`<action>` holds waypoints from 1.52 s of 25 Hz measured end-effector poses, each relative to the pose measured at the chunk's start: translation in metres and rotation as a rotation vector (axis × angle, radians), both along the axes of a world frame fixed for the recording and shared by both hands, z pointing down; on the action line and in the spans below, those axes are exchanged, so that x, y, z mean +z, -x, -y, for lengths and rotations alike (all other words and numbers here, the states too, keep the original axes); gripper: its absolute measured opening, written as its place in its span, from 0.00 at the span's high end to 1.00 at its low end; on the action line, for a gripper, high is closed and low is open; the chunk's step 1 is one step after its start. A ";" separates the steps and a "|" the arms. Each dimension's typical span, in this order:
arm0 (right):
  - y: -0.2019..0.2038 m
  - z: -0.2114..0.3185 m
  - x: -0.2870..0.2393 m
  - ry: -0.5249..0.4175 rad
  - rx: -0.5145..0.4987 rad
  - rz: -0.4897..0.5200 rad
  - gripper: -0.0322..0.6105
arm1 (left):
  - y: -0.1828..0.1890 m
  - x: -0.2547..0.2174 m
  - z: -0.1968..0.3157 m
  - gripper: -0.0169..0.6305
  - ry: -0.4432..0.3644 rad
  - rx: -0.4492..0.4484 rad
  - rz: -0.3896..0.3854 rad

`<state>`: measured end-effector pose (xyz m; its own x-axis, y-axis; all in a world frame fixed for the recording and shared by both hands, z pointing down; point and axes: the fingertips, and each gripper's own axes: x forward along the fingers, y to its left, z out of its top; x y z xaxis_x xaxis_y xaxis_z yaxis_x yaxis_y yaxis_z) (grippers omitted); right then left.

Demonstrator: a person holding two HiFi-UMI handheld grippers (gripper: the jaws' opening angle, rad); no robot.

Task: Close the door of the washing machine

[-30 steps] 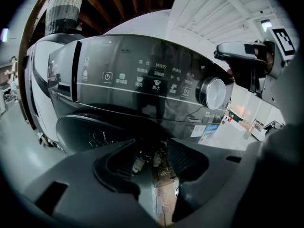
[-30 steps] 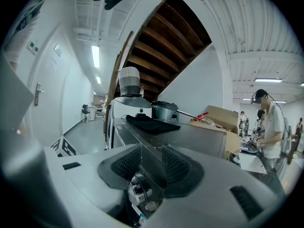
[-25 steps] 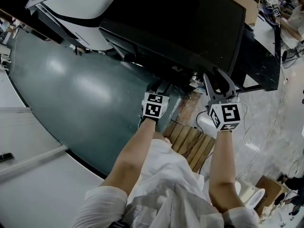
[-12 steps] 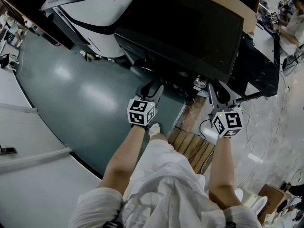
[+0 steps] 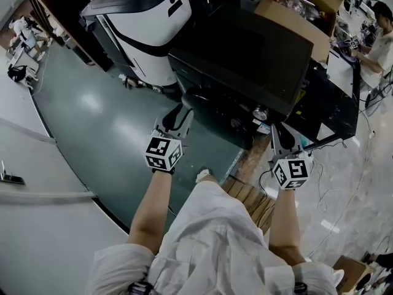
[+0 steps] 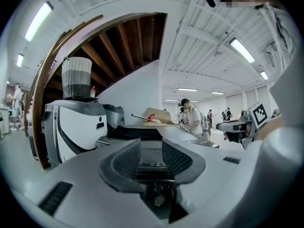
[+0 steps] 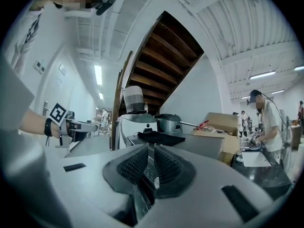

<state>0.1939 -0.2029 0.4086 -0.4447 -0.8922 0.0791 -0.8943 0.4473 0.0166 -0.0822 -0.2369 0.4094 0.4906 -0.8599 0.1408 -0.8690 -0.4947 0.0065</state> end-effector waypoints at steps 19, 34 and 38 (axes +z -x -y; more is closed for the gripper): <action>0.004 -0.042 -0.066 -0.133 -0.048 -0.051 0.91 | 0.029 -0.083 -0.068 0.91 -0.151 -0.118 -0.024; -0.009 -0.049 -0.076 -0.151 -0.019 -0.053 0.91 | 0.018 -0.098 -0.078 0.91 -0.178 -0.094 -0.024; -0.009 -0.051 -0.075 -0.153 -0.017 -0.057 0.91 | 0.017 -0.097 -0.080 0.91 -0.176 -0.090 -0.024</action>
